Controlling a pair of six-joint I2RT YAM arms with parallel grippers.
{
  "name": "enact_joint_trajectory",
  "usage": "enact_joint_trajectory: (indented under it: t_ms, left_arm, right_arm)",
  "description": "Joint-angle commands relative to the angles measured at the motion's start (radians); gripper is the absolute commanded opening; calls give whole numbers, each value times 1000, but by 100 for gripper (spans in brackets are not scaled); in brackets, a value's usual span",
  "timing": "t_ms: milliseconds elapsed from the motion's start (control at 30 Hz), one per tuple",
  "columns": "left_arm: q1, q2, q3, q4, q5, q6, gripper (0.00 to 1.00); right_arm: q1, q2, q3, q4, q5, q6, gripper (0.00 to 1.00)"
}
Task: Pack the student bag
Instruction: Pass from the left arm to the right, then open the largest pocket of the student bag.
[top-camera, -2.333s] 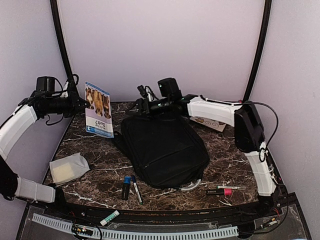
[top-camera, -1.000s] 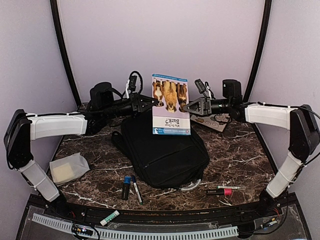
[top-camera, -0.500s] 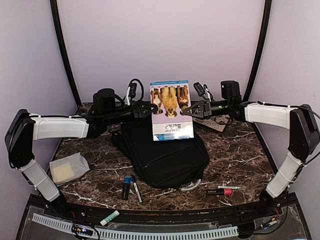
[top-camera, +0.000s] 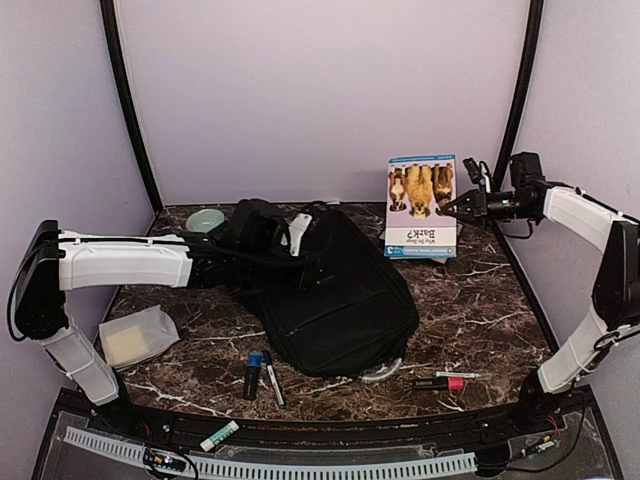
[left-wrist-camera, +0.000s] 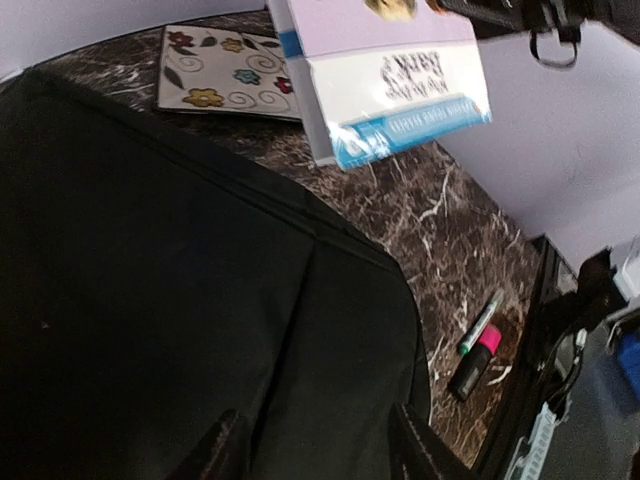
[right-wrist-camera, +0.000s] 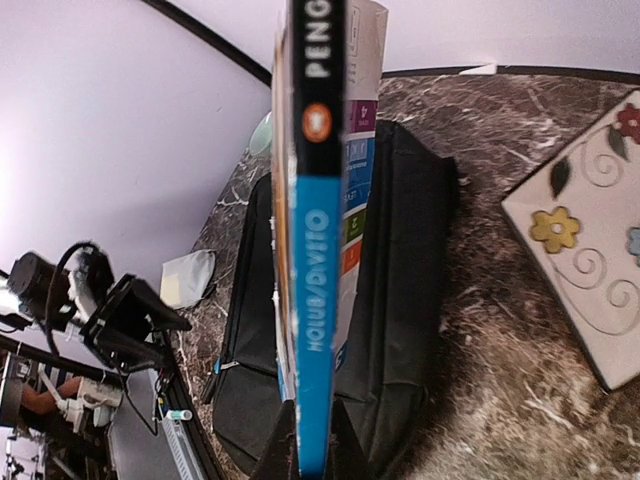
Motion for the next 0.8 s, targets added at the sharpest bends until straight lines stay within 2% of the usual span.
enact_joint_trajectory:
  t_ms: [0,167,300,500,667,767]
  left_arm:
    - [-155,33,112,-198,-242,260,51]
    - [-325,179,257,-335,-433,395,54]
    - [-392,303,390,-441,-477,395,58]
    - [-413,388,431,-473,-538,390,60]
    - [-414,455,476,-544,-613,418,58]
    - [-413,477,511,-577,-590,409,56]
  right_arm:
    - [-113,-82,50,-190,-15,-154,0]
    - [-218,-124,25,-265,-37,-218,0]
    - [-258,-142,32,-349,-7,-303,0]
    - [-281,-200,33,-395,29,-352,0]
    - [-282,-232,18,-396,39,-362,0]
    - [-282,-224,25,-403,32,-364,0]
